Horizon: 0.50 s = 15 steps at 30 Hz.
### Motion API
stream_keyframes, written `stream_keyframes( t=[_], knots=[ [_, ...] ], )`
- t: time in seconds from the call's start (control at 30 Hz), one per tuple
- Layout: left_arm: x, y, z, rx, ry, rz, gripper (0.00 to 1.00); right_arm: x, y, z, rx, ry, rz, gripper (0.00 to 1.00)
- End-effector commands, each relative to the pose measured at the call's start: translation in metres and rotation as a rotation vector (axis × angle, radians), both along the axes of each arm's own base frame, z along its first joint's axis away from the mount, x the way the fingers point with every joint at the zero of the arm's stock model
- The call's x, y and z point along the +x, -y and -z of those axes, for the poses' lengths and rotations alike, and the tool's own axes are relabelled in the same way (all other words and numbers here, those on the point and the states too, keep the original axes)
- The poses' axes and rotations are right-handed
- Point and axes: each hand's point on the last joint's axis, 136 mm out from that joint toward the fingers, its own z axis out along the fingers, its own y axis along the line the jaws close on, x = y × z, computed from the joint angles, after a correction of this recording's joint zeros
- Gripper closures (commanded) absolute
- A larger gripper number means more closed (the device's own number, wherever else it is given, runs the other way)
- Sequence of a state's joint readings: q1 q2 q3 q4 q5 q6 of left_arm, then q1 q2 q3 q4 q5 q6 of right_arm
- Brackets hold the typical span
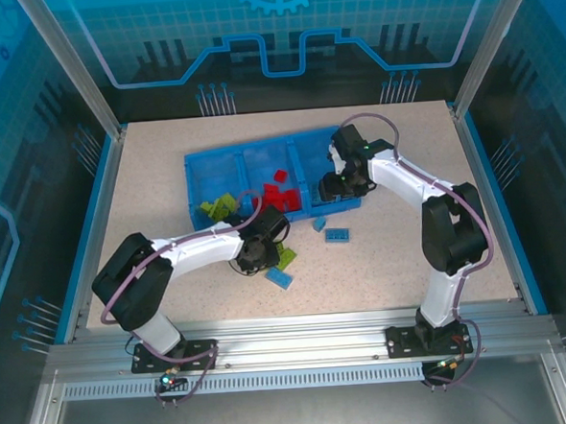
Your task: Sort the legos into containers by color
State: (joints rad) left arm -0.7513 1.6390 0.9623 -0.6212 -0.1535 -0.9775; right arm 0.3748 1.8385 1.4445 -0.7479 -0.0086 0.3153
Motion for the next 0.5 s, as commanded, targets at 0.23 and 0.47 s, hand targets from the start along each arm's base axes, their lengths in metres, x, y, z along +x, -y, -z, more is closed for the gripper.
stream_keyframes(
  t=[0.23, 0.47],
  knots=[
    [0.013, -0.024, -0.08, 0.038, 0.183, -0.01, 0.65, -0.015, 0.005, -0.018, 0.005, 0.045, 0.012, 0.37],
    [0.051, -0.066, -0.108, 0.037, 0.269, -0.078, 0.65, -0.023, 0.001, -0.024, 0.017, 0.063, -0.015, 0.37]
  ],
)
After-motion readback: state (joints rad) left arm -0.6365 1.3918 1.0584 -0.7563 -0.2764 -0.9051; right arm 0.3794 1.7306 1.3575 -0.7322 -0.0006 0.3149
